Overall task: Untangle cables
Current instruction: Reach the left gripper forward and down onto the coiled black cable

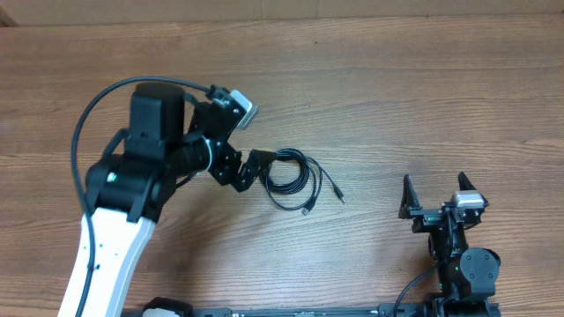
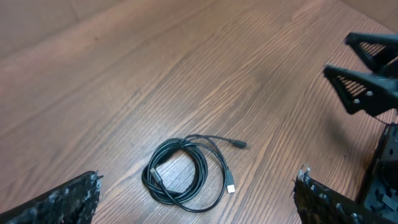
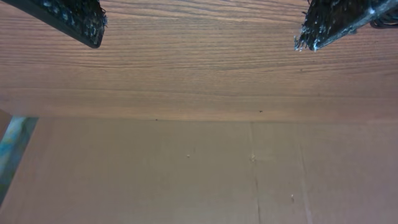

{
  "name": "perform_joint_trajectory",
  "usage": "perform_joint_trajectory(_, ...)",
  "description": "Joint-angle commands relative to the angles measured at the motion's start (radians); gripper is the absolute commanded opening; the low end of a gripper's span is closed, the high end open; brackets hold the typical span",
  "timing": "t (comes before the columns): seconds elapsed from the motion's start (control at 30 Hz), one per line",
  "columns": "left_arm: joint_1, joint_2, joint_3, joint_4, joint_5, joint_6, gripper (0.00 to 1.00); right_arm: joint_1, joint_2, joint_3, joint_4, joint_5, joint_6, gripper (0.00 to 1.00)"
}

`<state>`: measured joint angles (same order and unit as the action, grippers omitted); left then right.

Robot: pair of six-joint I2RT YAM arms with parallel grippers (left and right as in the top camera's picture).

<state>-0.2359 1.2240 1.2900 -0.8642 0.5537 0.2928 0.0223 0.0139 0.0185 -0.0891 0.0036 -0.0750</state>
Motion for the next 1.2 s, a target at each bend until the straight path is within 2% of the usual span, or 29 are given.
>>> perform_joint_trajectory(0.0, -0.003, 0.058, 0.022, 0.005, 0.026, 0.020, 1.00, 0.006, -0.005, -0.011, 0.005, -0.005, -0.002, 1.00)
perform_joint_trajectory(0.4, -0.003, 0.270, 0.022, 0.012, -0.033, 0.001, 1.00, 0.006, -0.005, -0.011, 0.005, -0.005, -0.002, 1.00)
perform_joint_trajectory(0.6, -0.005, 0.378, 0.022, 0.020, -0.033, -0.071, 1.00, 0.006, -0.005, -0.011, 0.005, -0.005, -0.002, 1.00)
perform_joint_trajectory(0.67, -0.016, 0.411, 0.022, 0.029, -0.037, -0.026, 1.00, 0.006, -0.005, -0.011, 0.005, -0.005, -0.002, 1.00)
perform_joint_trajectory(0.77, -0.040, 0.459, 0.022, 0.045, -0.058, 0.127, 1.00, 0.006, -0.005, -0.011, 0.005, -0.005, -0.002, 1.00)
perform_joint_trajectory(1.0, -0.098, 0.581, 0.022, 0.199, -0.142, 0.176, 1.00, 0.006, -0.005, -0.011, 0.005, -0.005, -0.002, 1.00)
perform_joint_trajectory(1.17, -0.137, 0.654, 0.022, 0.272, -0.220, 0.368, 1.00, 0.006, -0.005, -0.011, 0.005, -0.005, -0.002, 1.00)
